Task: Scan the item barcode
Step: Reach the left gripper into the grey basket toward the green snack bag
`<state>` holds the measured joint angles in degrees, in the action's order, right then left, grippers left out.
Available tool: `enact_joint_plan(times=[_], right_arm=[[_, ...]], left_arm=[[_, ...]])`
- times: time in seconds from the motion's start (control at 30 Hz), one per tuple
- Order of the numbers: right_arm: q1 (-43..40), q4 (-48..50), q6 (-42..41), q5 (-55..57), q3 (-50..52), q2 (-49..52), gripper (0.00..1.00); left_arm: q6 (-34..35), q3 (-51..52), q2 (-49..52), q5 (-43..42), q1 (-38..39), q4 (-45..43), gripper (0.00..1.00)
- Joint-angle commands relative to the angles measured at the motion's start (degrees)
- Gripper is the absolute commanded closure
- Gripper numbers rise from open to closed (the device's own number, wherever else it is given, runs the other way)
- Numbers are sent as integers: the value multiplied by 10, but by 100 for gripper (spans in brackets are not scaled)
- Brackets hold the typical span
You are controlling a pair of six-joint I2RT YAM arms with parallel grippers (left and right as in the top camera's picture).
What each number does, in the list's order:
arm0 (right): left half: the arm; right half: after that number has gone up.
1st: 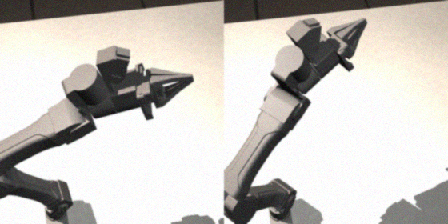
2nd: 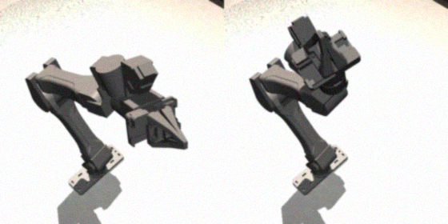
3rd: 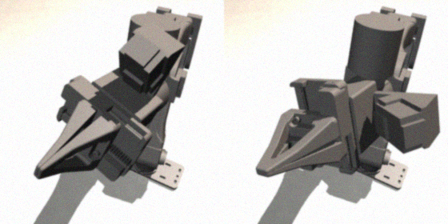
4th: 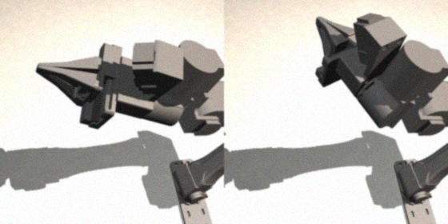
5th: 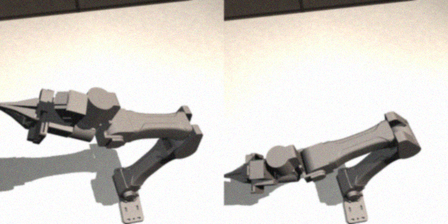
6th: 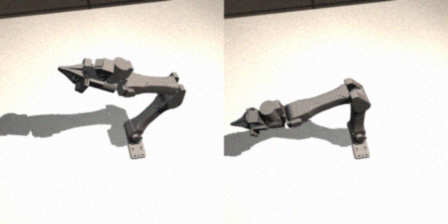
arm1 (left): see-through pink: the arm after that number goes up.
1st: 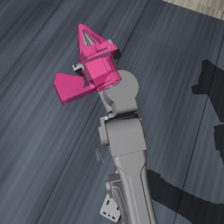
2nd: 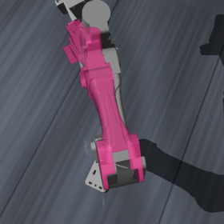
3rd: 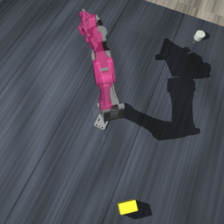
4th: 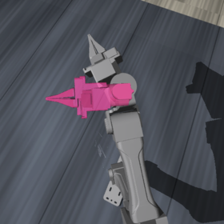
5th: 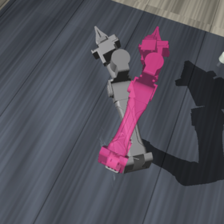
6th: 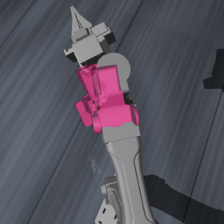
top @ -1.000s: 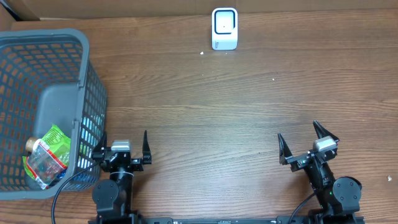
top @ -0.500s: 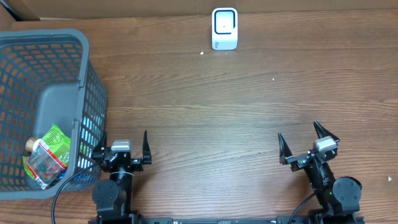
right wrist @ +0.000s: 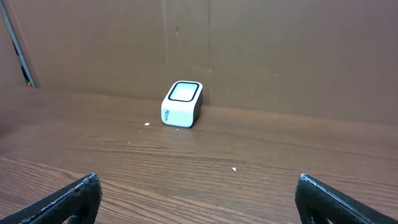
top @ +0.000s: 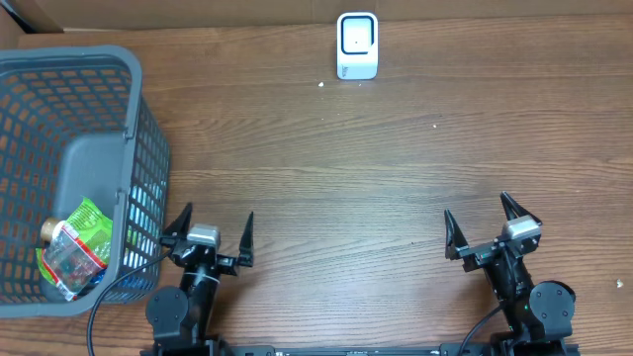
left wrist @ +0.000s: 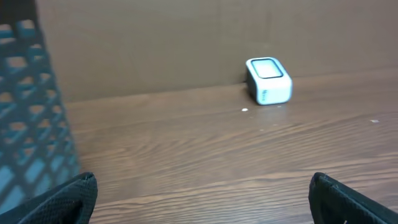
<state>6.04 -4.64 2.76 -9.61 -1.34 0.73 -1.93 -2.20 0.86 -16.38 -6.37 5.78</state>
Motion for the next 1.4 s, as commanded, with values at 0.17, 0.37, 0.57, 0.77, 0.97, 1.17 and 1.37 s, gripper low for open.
enact_joint_plan(times=[0.17,0.37,0.57,0.77,0.97,1.17,1.37], right_arm=[[3,-121,-13,6,-145,6,0],[3,-183,-13,5,-254,64,0],[3,-251,-13,-16,-391,186,0],[3,-382,-13,-61,-603,376,0],[3,-605,-13,-72,-828,576,0],[3,-641,-13,-135,-865,679,0],[3,-650,-13,-163,-865,700,0]], left_arm=[[39,-124,7,-32,0,63,0],[36,-246,104,-45,0,108,0],[21,-416,264,-64,0,190,0],[-57,-763,523,-70,0,441,0],[-77,-1066,750,-72,0,673,0],[-18,-1085,825,-152,0,693,0],[124,-1104,827,-10,-25,713,9]])
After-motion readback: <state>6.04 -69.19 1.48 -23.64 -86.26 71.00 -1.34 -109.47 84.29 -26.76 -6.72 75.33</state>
